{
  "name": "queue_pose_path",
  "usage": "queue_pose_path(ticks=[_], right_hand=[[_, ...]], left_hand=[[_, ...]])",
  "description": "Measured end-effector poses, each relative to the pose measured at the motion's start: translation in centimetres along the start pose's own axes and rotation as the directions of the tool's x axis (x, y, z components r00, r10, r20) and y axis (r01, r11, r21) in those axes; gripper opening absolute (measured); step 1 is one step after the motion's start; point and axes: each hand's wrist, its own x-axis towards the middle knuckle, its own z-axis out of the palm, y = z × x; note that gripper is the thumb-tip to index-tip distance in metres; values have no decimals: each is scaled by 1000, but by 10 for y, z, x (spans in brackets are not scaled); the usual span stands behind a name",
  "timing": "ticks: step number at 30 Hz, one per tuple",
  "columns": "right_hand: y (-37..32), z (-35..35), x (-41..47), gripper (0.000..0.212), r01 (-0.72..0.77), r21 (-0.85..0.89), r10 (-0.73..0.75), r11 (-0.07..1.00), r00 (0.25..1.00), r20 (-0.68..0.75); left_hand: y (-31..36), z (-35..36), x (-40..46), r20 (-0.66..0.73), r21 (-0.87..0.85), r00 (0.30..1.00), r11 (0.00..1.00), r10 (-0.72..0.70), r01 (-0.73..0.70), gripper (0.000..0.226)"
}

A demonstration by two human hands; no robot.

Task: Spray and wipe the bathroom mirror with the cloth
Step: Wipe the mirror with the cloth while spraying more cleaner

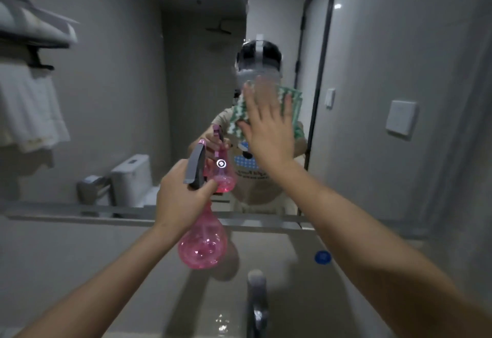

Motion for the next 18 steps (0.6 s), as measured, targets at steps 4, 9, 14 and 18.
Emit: queue_pose_path(ticks=[4,9,14,18], right_hand=[[-52,2,23,67,137,-44,-137,990,991,-7],[-61,-1,40,64,218,-138,-227,966,972,-58],[-28,-13,44,63,279,-169,-291,945,956,-46],[25,-21,37,65,144,-123,-150,982,988,-41]], left_hand=[[-5,-31,23,-43,23,996,997,77,-76,26],[4,-58,43,-55,89,988,986,147,-142,42],[25,-54,51,-65,58,986,987,156,-153,40],[51,-29,44,-44,18,985,986,165,-164,49]])
